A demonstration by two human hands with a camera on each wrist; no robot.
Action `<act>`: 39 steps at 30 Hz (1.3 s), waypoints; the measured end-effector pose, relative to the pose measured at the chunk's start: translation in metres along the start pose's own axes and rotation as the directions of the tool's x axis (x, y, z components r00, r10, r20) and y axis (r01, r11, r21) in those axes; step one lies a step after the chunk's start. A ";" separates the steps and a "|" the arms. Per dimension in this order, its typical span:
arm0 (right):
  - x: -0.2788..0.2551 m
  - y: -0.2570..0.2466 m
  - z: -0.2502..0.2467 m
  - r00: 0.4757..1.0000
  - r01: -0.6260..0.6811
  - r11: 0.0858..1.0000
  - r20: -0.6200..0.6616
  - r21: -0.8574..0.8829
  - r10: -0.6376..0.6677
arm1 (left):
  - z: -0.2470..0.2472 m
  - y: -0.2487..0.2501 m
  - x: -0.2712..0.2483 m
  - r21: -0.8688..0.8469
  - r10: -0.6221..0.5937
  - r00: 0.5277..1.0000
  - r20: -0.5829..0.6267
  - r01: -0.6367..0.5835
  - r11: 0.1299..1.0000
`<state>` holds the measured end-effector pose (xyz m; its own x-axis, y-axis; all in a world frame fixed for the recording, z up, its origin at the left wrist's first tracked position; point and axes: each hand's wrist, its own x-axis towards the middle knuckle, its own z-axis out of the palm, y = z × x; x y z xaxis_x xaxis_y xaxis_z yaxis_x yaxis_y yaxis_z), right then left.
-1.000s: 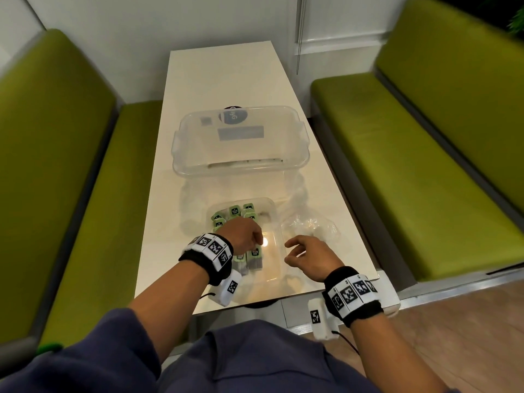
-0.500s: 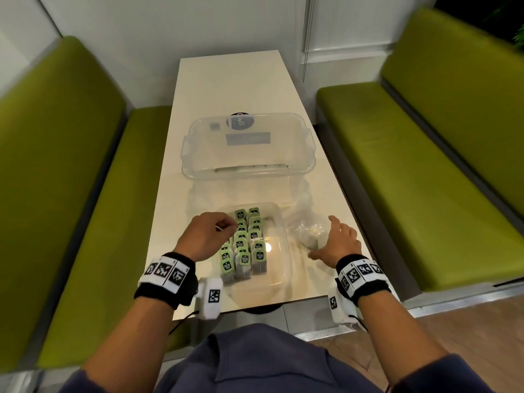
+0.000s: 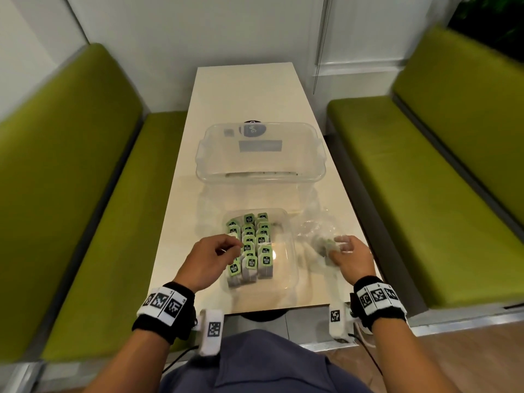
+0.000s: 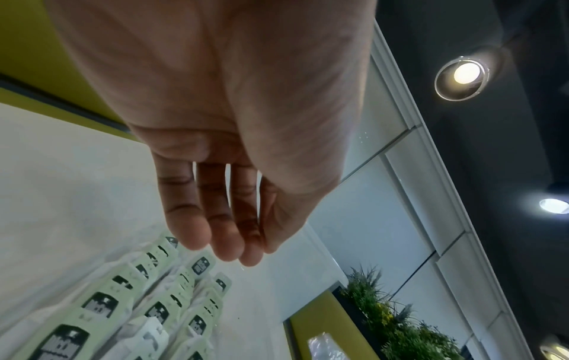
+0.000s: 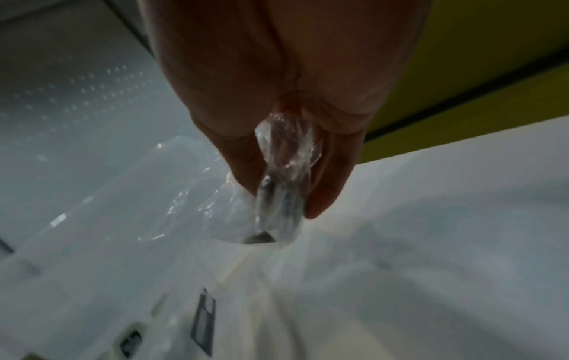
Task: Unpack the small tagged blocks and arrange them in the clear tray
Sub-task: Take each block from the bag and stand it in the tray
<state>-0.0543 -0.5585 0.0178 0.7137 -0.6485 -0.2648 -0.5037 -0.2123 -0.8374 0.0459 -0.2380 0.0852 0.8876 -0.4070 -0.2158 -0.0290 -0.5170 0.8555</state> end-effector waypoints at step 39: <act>-0.077 -0.100 -0.026 0.893 0.208 0.891 0.293 0.404 -0.341 | -0.012 0.082 -0.005 0.049 0.236 0.953 0.192 -0.250 0.967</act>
<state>-0.0717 -0.5064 0.1345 0.9519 -0.2924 -0.0910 -0.1039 -0.0287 -0.9942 0.0443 -0.2690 0.1618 0.7502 -0.6544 -0.0940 -0.2721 -0.4352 0.8582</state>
